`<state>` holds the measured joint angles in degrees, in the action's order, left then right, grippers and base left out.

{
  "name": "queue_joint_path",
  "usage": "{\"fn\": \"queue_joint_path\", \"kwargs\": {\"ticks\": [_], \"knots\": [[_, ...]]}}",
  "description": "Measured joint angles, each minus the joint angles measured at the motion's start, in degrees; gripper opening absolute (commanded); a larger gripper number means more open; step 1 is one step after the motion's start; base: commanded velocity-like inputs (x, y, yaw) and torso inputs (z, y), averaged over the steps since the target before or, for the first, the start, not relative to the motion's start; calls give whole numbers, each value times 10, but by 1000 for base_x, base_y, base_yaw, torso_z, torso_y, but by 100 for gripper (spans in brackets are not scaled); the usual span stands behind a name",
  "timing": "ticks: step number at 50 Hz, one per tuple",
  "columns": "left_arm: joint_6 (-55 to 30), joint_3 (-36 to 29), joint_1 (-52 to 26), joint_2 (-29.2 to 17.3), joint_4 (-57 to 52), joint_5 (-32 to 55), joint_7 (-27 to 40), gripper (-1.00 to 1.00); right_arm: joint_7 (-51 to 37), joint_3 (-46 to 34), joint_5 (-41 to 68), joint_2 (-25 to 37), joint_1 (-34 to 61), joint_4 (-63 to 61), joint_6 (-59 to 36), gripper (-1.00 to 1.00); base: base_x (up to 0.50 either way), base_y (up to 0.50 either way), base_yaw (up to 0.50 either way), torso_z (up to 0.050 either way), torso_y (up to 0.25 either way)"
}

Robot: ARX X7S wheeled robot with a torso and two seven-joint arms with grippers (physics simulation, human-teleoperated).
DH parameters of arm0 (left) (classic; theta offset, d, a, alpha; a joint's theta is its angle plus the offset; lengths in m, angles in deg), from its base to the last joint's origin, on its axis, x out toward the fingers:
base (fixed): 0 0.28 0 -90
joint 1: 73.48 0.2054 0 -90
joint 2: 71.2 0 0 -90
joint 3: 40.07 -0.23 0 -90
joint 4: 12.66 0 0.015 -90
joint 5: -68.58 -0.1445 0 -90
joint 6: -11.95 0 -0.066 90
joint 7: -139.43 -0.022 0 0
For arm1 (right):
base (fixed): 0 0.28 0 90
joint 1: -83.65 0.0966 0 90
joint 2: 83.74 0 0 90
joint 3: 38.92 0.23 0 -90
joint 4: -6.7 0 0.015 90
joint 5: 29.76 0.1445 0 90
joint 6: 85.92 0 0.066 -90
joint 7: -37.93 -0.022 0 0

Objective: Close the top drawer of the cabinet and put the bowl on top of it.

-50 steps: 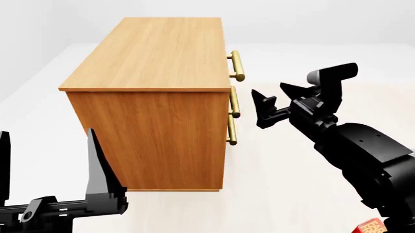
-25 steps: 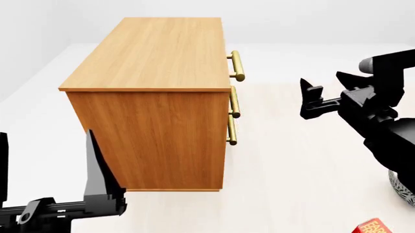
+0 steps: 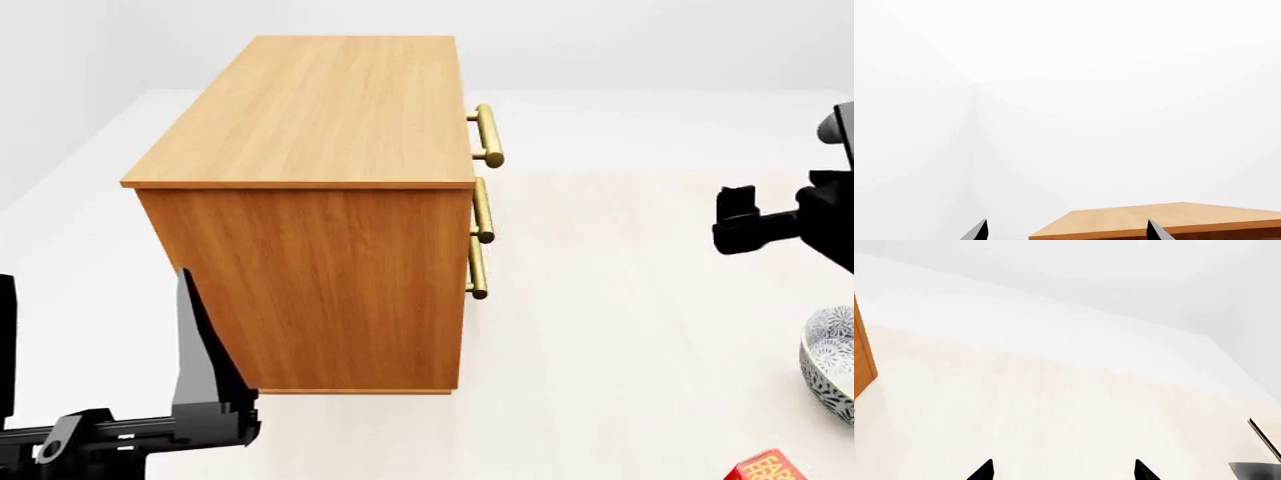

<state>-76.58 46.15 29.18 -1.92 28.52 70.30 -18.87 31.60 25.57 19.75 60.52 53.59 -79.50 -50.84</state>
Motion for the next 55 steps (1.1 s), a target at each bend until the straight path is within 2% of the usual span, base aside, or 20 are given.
{"fn": "queue_joint_path", "kwargs": {"ticks": [24, 55], "knots": [[-3, -3, -5, -4, 4, 2, 4, 100, 0, -17, -26, 23, -11, 138, -32, 100, 0, 0, 0, 0, 0], [1, -5, -2, -8, 5, 3, 10, 100, 3, -10, -28, 10, -70, 243, 0, 100, 0, 0, 0, 0, 0]]}}
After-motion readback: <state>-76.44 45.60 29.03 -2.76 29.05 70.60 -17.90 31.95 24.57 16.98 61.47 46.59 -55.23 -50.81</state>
